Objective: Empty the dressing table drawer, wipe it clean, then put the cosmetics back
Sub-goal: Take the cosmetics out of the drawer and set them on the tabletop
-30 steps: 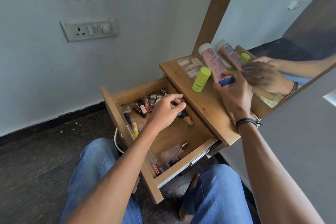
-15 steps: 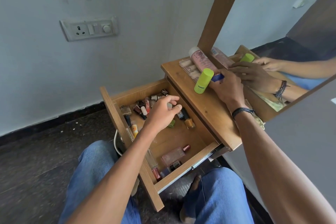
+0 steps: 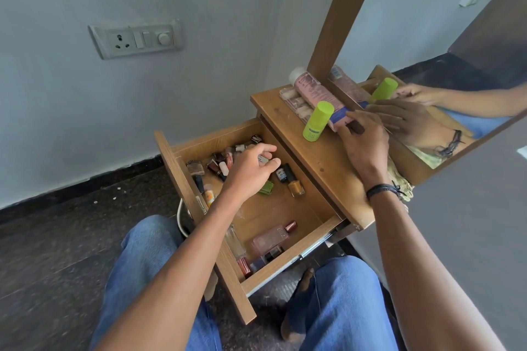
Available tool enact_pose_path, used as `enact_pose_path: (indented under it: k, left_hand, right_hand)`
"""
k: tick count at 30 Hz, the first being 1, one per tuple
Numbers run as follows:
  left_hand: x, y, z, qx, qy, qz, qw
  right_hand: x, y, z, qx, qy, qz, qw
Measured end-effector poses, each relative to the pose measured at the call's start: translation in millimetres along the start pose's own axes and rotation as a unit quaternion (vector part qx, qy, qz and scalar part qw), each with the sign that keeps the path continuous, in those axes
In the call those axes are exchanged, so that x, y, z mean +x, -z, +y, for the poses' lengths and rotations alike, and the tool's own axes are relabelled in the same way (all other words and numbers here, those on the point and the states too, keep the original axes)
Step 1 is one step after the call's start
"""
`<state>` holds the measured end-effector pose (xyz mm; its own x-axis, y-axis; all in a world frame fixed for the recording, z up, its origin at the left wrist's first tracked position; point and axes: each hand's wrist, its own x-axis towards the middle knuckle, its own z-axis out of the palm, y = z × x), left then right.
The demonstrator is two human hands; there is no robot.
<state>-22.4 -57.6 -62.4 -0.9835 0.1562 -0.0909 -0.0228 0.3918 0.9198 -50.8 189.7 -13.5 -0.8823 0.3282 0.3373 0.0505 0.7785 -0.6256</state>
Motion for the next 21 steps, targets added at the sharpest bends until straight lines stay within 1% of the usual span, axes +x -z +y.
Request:
enact_pose_path:
  k: [5,8,10,12,13,15,17,19,21]
  left_hand:
    - [0.5,3.6,1.0,0.018,0.020,0.021,0.999]
    - [3.0,8.2,-2.8,0.065,0.044,0.042,0.996]
    - [4.5,10.2,-7.5,0.098,0.065,0.042,0.992]
    - [4.0,10.9,-12.2,0.139,0.075,0.034,0.987]
    - [3.6,11.1,-13.8,0.164,0.077,0.034,0.983]
    - [1.8,12.5,-15.5,0.211,0.078,0.040,0.974]
    - [0.4,14.4,-16.9,0.235,0.081,0.035,0.968]
    - [-0.4,15.5,-17.1,0.246,0.082,0.020,0.966]
    - [-1.6,14.4,-15.3,0.252,0.086,0.007,0.964]
  right_hand:
    - [-27.3,8.5,-3.1,0.045,-0.044,0.059,0.996]
    - [-56.9,9.7,-19.7,0.040,-0.006,0.097,0.994]
    - [-78.5,3.4,-32.9,0.022,0.037,0.086,0.995]
    - [-98.6,-11.9,-41.0,-0.006,0.069,0.042,0.997]
    - [-107.1,-21.3,-44.0,-0.017,0.078,0.004,0.997]
    - [-121.5,-40.7,-47.3,-0.034,0.088,-0.093,0.991]
    - [-131.9,-59.2,-48.3,-0.061,0.087,-0.176,0.979]
    - [-136.7,-76.2,-48.3,-0.088,0.088,-0.215,0.969]
    - [-134.6,-90.5,-49.2,-0.096,0.092,-0.226,0.965]
